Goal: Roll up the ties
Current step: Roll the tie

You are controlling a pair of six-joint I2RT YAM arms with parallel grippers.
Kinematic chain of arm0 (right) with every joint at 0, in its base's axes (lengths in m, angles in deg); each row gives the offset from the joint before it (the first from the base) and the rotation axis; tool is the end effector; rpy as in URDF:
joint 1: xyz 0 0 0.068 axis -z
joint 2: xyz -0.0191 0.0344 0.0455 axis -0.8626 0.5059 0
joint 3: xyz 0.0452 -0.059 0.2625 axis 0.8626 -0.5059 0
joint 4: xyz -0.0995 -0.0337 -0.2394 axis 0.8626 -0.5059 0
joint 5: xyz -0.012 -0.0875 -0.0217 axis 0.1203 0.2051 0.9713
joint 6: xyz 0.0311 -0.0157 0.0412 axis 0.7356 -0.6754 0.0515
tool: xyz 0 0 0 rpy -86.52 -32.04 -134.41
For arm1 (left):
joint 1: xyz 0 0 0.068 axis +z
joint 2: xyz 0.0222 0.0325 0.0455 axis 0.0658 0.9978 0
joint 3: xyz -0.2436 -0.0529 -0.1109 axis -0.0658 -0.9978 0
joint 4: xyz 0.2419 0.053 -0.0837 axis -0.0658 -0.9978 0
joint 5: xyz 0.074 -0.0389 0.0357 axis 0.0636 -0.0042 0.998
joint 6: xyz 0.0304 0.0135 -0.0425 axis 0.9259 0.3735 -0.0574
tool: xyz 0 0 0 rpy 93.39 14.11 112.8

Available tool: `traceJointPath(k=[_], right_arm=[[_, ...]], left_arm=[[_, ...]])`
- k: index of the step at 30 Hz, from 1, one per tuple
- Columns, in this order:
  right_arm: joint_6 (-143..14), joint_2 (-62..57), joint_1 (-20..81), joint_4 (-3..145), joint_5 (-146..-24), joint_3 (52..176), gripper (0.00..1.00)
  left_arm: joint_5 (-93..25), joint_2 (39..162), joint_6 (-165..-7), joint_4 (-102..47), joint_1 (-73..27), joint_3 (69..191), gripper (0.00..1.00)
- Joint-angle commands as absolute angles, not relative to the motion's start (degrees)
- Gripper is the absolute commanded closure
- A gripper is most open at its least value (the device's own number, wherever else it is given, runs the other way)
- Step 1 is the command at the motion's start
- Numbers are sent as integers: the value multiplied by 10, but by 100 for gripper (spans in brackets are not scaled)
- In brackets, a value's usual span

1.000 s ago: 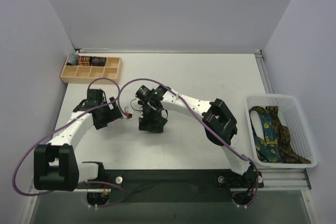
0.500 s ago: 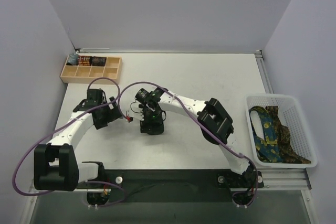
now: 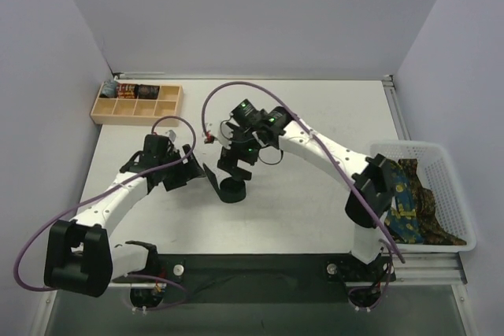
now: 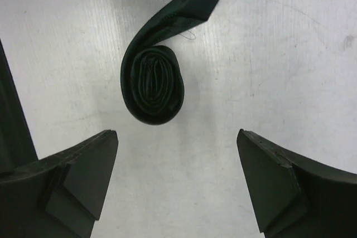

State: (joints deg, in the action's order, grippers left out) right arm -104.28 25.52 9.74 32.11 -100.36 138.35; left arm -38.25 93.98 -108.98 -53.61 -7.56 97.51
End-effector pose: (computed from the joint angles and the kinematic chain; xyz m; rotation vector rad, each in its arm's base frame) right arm 0.2664 0.3373 0.3017 -1.7378 1.6931 0.6180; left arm 0.2268 -0.0534 0.2036 -0.4314 2.5452 -0.5915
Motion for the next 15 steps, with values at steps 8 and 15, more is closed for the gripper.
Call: traceJointPath(k=[8, 15], right_arm=[[-862, 110, 142, 499, -1075, 1096, 11], [-831, 134, 141, 629, -1080, 1028, 16]], left_arm=[[-376, 1004, -1171, -475, -146, 1006, 23], [-364, 1048, -1148, -465, -150, 1031, 32]])
